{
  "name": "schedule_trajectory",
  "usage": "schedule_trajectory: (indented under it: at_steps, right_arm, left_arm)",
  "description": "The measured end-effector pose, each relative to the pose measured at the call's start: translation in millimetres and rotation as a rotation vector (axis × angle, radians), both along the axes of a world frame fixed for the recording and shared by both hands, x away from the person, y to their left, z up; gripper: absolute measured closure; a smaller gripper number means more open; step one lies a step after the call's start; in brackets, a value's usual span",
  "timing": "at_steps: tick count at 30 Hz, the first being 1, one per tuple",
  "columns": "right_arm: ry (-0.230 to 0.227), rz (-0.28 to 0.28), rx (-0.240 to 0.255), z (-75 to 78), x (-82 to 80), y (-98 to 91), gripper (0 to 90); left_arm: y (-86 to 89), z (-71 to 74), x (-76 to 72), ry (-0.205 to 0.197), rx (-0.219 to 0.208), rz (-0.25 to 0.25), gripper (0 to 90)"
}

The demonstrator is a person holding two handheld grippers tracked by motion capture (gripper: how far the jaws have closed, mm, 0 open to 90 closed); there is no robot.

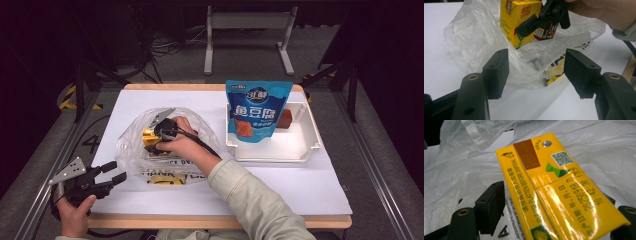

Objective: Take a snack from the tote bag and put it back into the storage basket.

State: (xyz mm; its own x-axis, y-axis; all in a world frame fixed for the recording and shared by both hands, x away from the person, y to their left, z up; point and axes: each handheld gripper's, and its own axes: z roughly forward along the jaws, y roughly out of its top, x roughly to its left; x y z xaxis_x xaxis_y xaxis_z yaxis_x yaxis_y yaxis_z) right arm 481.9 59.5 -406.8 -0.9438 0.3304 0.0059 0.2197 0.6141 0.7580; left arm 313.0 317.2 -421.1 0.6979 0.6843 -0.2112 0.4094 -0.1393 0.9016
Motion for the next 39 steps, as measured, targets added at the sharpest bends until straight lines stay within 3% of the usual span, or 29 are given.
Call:
schedule_trajectory:
  at_steps: [4, 12, 22, 28, 39]
  right_arm:
    - [-0.013, -0.004, -0.012, 0.7, -0.2, -0.9, 31.6]
    - [-0.005, 0.012, -0.062, 6.7, -2.2, -5.1, 48.5]
    - [-0.003, 0.011, -0.085, 11.1, -5.6, -5.9, 50.7]
    - [-0.008, 0.012, -0.063, 18.9, -6.9, -10.2, 50.7]
    - [-0.025, 0.028, 0.000, 50.4, -17.4, -25.7, 50.6]
  left_arm:
    - [0.8, -0.1, 0.6, -0.003, 0.003, -0.002, 37.3]
    - [-0.1, -0.1, 0.9, -0.001, 0.004, -0.002, 37.1]
    - [1.3, -0.9, 1.7, 0.002, -0.001, -0.002, 37.0]
    - [0.8, -0.9, 2.8, -0.003, 0.007, -0.003, 37.0]
    - [-2.3, -0.4, 4.5, 0.004, 0.008, -0.013, 36.9]
